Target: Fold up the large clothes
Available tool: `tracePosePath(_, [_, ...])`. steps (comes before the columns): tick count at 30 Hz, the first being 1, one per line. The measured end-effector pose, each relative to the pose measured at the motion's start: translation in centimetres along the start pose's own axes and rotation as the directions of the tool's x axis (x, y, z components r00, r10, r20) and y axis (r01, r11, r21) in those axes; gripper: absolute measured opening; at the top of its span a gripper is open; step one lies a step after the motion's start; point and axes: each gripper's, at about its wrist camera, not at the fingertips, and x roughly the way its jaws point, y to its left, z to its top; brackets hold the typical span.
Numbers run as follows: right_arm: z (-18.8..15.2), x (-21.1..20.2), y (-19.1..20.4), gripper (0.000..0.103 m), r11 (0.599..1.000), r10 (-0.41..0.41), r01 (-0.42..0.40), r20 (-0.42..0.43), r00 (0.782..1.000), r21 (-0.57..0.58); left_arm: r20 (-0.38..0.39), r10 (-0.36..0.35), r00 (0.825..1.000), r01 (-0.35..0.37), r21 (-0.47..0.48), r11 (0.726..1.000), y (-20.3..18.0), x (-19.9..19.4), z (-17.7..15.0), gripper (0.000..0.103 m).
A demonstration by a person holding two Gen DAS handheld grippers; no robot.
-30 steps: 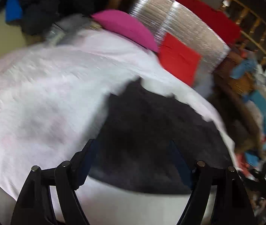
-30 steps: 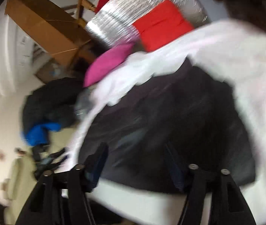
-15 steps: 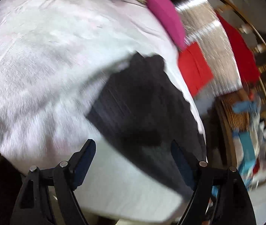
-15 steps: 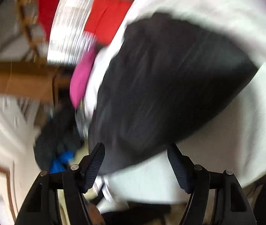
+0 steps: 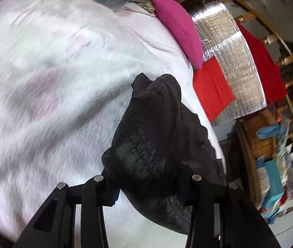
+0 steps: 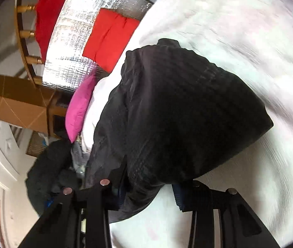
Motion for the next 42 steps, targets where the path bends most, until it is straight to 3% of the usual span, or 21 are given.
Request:
tracePosePath(2, [0.0,0.6,-0.3,0.039,1.000,-0.013,0.013,-0.015,1.000,-0.008,-0.037,0.030,0.999,-0.030,-0.015,0.999,0.6,0.6,-0.3,0.049])
tracePosePath(3, [-0.6,0.4,-0.3,0.039,1.000,-0.020,0.020,-0.022,1.000,-0.019,-0.050,0.037,0.998,-0.038,-0.029,0.999,1.0,0.4,-0.5,0.057])
tracePosePath(5, [-0.8,-0.5,-0.7,0.043,1.000,-0.017,0.018,-0.064,0.998,0.017,-0.091,0.021,0.996,-0.026,-0.052,0.998,1.4,-0.2,-0.4,0.057])
tracePosePath(8, [-0.7,-3.3,-0.3,0.057,1.000,0.004,-0.001,-0.129,0.992,0.021,-0.146,0.052,0.988,-0.053,0.001,0.999,0.8,-2.0,1.0,0.066])
tracePosePath(10, [-0.1,-6.2,1.0,0.060,0.996,-0.006,-0.005,-0.115,0.993,-0.094,-0.087,0.084,0.993,-0.077,0.082,0.994,0.4,-4.6,2.5,0.069])
tracePosePath(12, [1.6,-9.4,2.4,0.080,0.976,-0.040,0.028,-0.051,0.998,-0.215,-0.001,0.110,0.994,-0.109,0.122,0.986,-0.1,-6.1,4.4,0.081])
tracePosePath(14, [3.9,-10.8,3.5,0.090,0.960,-0.069,0.078,0.042,0.997,-0.271,0.019,0.125,0.992,-0.126,0.139,0.982,-1.2,-5.6,6.7,0.083])
tracePosePath(16, [6.9,-9.6,4.4,0.090,0.955,-0.102,0.121,0.082,0.991,-0.272,-0.049,0.100,0.994,-0.091,0.153,0.984,-1.8,-3.5,8.1,0.084])
tracePosePath(18, [9.6,-6.9,4.2,0.090,0.973,-0.099,0.105,0.038,0.994,-0.207,-0.161,0.085,0.983,-0.061,0.148,0.987,-2.4,-0.1,9.2,0.085])
tracePosePath(21, [11.9,-2.6,3.1,0.090,0.980,-0.100,0.092,-0.036,0.994,-0.175,-0.222,0.052,0.974,-0.028,0.107,0.994,-2.0,3.0,9.5,0.085])
tracePosePath(25, [13.7,3.0,1.4,0.090,0.986,-0.102,0.084,-0.118,0.988,-0.143,-0.307,0.071,0.949,-0.050,0.074,0.996,-1.2,7.1,9.3,0.085])
tracePosePath(26, [14.0,3.5,0.8,0.090,0.990,-0.085,0.067,-0.147,0.985,-0.127,-0.349,0.071,0.934,-0.051,0.066,0.997,-1.3,8.3,9.1,0.085])
tracePosePath(29, [13.8,6.4,0.5,0.090,0.993,-0.046,0.019,-0.238,0.970,-0.117,-0.376,0.041,0.926,0.001,0.111,0.994,-2.0,8.7,8.9,0.085])
tracePosePath(31, [13.2,8.5,1.1,0.090,0.991,-0.024,-0.017,-0.304,0.952,-0.133,-0.421,0.006,0.907,0.045,0.110,0.993,-2.4,9.4,8.5,0.085])
tracePosePath(34, [11.9,9.4,3.1,0.089,0.973,-0.077,0.002,-0.315,0.946,-0.232,-0.431,0.027,0.902,0.048,0.163,0.985,-2.9,10.2,8.3,0.084])
tracePosePath(37, [10.3,9.6,5.3,0.088,0.949,-0.063,-0.054,-0.354,0.933,-0.311,-0.444,-0.029,0.896,0.089,0.115,0.989,-2.3,10.4,8.2,0.083])
tracePosePath(39, [9.8,10.7,5.1,0.089,0.914,-0.191,0.048,-0.323,0.927,-0.403,-0.448,-0.053,0.892,0.103,0.087,0.991,-1.5,10.4,8.2,0.083])
tracePosePath(42, [10.1,10.8,4.6,0.089,0.934,-0.159,0.043,-0.306,0.939,-0.354,-0.435,-0.026,0.900,0.089,0.125,0.988,-2.0,10.4,7.7,0.086])
